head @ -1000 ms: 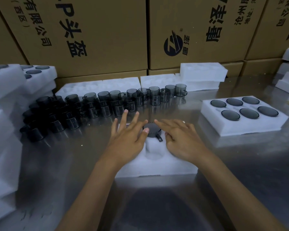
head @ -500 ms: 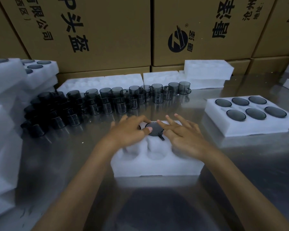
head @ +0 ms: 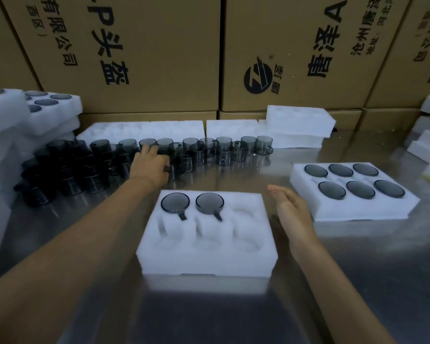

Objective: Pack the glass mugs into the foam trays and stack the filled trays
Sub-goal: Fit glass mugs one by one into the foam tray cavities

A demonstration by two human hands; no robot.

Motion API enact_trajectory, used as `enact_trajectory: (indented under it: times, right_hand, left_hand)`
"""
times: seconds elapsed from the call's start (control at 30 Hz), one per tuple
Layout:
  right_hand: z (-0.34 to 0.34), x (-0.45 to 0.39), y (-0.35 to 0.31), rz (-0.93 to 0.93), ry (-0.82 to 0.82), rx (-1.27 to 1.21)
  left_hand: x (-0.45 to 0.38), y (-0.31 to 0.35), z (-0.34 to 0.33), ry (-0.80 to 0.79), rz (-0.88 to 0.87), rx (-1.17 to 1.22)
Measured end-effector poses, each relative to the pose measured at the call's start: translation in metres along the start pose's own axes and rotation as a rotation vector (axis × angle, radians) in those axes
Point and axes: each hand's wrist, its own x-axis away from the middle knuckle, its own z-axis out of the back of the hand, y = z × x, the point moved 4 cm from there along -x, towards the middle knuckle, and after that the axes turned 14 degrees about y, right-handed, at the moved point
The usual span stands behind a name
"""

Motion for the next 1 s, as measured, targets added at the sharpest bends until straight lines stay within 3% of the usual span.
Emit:
enact_trajectory:
  times: [0.17,0.33,0.47,0.53,0.67,1.0]
  right_hand:
    - [-0.002,0.005,-0.012,0.123,-0.009,0.033]
    - [-0.019,0.031,-0.036,0.368,-0.173,0.035]
    - [-0.009,0.041,-0.046,0.386,-0.211,-0.107]
    - [0.002,0.042,-0.043,0.331,-0.2,-0.158]
    - [0.013,0.042,-0.035,0.291,-0.18,-0.105]
    - [0.014,0.036,-0.026,0.251,-0.271,0.0]
  left_hand:
    - [0.024,0.002,0.016,0.089,-0.017,0.298]
    - [0.049,0.037,0.068,0.253,-0.13,0.582]
    - [0.08,0.078,0.092,0.271,-0.205,0.795]
    - [0.095,0.096,0.093,0.246,-0.237,0.887]
    - [0.103,0.114,0.08,0.118,-0.119,1.06]
    - [0.106,0.119,0.045,-0.144,-0.034,1.081]
